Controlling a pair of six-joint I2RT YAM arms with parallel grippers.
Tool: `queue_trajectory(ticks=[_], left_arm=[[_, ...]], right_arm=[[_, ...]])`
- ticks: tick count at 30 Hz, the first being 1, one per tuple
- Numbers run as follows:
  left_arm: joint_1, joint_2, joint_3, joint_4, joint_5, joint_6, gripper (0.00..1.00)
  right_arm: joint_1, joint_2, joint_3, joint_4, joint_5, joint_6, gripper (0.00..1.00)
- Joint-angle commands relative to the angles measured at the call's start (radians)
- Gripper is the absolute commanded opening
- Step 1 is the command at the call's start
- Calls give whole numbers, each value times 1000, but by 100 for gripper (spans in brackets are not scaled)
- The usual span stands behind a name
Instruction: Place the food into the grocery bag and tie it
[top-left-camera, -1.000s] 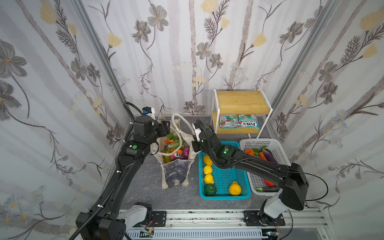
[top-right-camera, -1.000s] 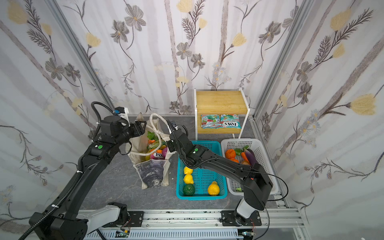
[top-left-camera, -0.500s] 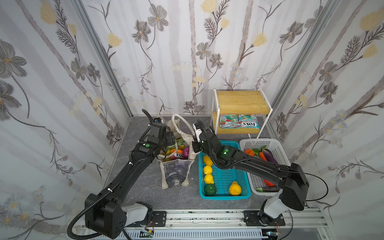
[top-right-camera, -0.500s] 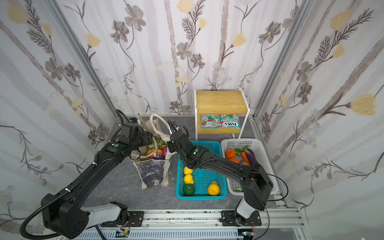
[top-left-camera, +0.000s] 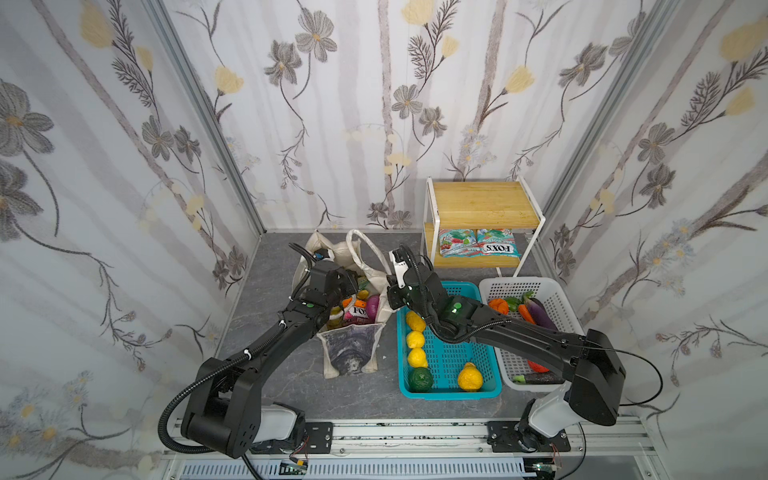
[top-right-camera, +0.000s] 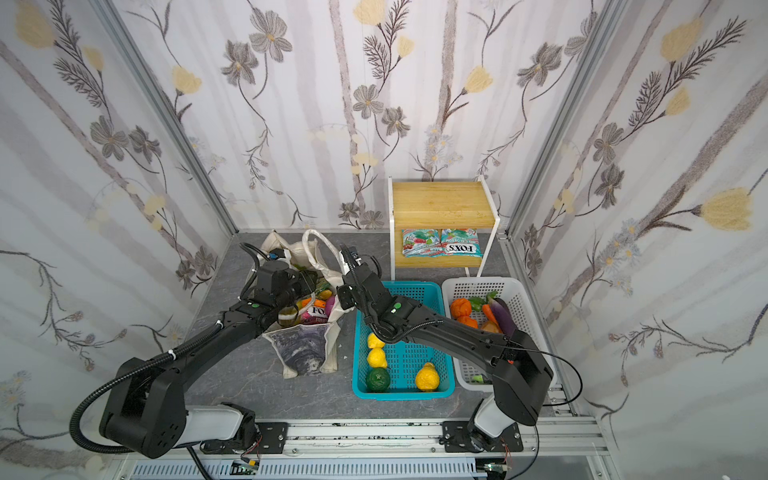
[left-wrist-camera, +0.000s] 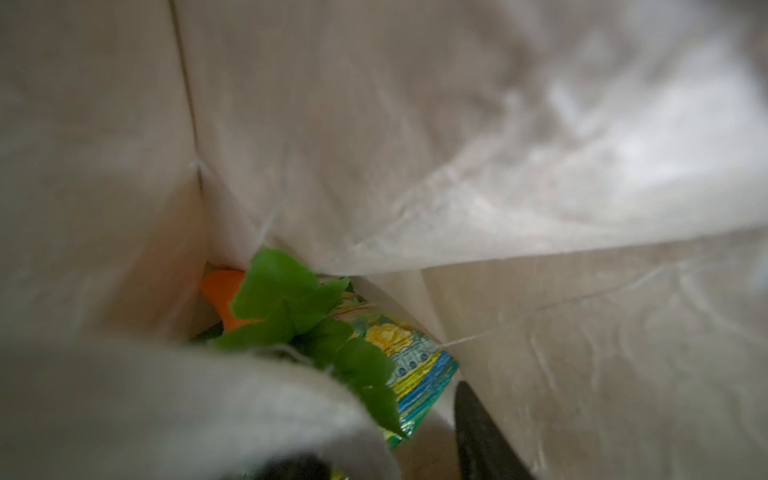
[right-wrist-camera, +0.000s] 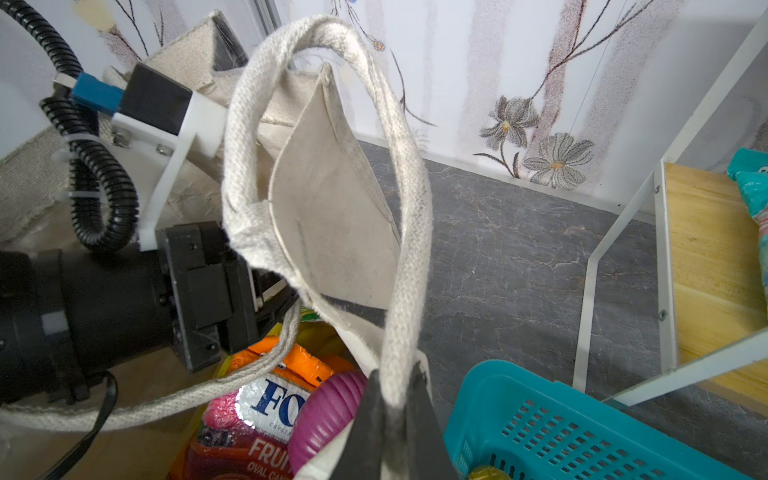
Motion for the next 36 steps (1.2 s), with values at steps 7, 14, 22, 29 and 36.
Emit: queue_trajectory(ticks=[7,14,22,29,36], left_arm=[[187,-226,13,107,358,-196,0],[266,-296,28,113,589,-327,0],[289,-291,114,157,754,-472,0],[290,-282,128,157,774,-458,0],[290,-272,138,157,770,-449,12]], right_arm=[[-14,14,4,-27,97,56,0],[-11,9,-7,-18,125,46,0],[20,-100,-139,173,151,-202,0],[97,-161,-171,282,113,-446,0],[146,-71,-102,276,73,-525,0]])
